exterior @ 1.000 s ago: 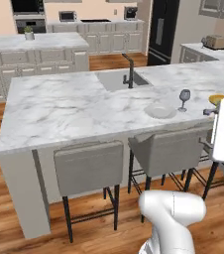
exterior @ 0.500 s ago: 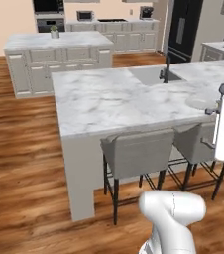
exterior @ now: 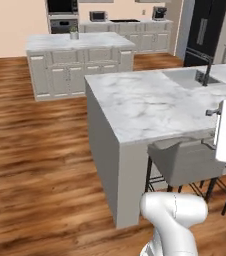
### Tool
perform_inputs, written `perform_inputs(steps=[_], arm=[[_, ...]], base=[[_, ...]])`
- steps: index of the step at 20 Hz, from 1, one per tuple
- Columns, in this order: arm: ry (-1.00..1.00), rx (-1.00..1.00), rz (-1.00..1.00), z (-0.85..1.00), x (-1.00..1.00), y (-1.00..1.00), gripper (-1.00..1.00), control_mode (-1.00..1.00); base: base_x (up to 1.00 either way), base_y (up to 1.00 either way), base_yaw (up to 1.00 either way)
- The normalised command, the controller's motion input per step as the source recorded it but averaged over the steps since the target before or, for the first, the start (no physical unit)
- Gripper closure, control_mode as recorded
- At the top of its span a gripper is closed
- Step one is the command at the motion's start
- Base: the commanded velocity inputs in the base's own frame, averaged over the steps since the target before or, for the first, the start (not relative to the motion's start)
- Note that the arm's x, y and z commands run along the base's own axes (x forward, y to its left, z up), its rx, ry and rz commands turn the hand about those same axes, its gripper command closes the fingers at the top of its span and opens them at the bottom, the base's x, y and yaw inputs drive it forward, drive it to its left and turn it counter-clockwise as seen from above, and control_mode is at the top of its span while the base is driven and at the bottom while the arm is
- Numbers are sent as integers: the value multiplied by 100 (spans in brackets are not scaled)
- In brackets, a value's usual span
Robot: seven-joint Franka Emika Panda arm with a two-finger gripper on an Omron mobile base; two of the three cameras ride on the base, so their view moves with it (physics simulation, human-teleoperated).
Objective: Retrieve the wine glasses from the counter and place one next to each plate.
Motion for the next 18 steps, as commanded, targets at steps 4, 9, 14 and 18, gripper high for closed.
perform_inputs(steps=[4,9,14,18], arm=[[0,0,0,0,0,0,-100,100],[0,0,0,0,0,0,-100,100],[0,0,0,0,0,0,-100,100],[0,0,0,0,0,0,-100,100]], base=[[-18,100,-12],[-40,100,-21],[40,100,-46],[89,95,-50]])
